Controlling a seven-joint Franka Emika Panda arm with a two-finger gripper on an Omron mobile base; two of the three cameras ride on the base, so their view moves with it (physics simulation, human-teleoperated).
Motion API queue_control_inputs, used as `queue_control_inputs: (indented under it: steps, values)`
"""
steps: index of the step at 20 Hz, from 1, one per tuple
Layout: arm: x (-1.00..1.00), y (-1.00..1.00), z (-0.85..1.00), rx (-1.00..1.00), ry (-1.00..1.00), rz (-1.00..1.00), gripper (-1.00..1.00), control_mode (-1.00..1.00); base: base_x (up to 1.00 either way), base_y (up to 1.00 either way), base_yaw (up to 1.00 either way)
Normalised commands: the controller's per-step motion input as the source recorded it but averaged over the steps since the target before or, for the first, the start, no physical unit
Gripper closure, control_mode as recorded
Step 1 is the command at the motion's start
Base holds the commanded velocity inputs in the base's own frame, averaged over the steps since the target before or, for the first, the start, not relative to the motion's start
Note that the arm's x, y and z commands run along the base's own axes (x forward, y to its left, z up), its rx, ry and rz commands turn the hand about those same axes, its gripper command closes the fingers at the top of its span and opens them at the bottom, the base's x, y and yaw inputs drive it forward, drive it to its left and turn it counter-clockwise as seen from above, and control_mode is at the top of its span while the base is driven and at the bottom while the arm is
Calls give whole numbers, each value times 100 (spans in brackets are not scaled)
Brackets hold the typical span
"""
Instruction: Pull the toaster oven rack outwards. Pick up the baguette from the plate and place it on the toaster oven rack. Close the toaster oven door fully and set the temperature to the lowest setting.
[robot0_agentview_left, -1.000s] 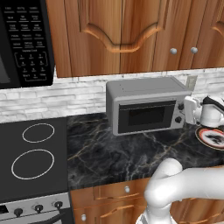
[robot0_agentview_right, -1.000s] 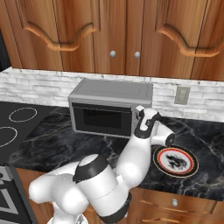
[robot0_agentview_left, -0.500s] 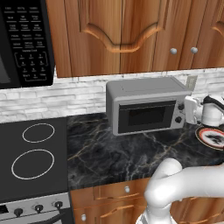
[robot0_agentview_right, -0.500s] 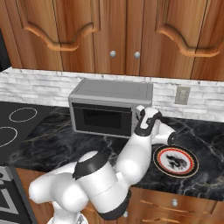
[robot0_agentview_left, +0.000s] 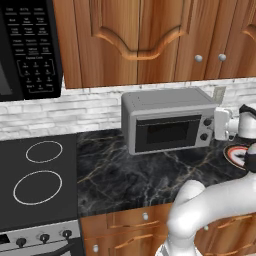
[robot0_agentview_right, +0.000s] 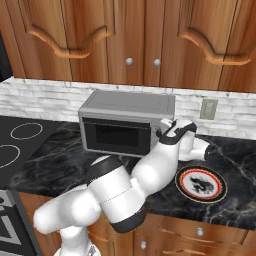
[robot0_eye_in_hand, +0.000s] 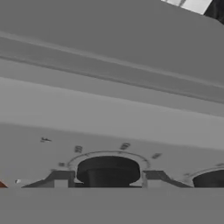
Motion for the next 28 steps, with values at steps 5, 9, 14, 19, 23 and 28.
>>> queue_control_inputs:
  steps: [5,9,14,19,23,28]
  values:
    - [0,22,0,-10,-8,-39,100,-100,0,0,0]
    - [0,60,0,-12,-29,-18,100,-100,0,0,0]
    - [4,91,3,-17,-34,-20,100,-100,0,0,0]
    - [10,51,43,-22,-19,-17,100,-100,0,0,0]
    - [8,34,25,-23,-12,-18,100,-100,0,0,0]
    - [21,25,39,-24,-10,-19,100,-100,0,0,0]
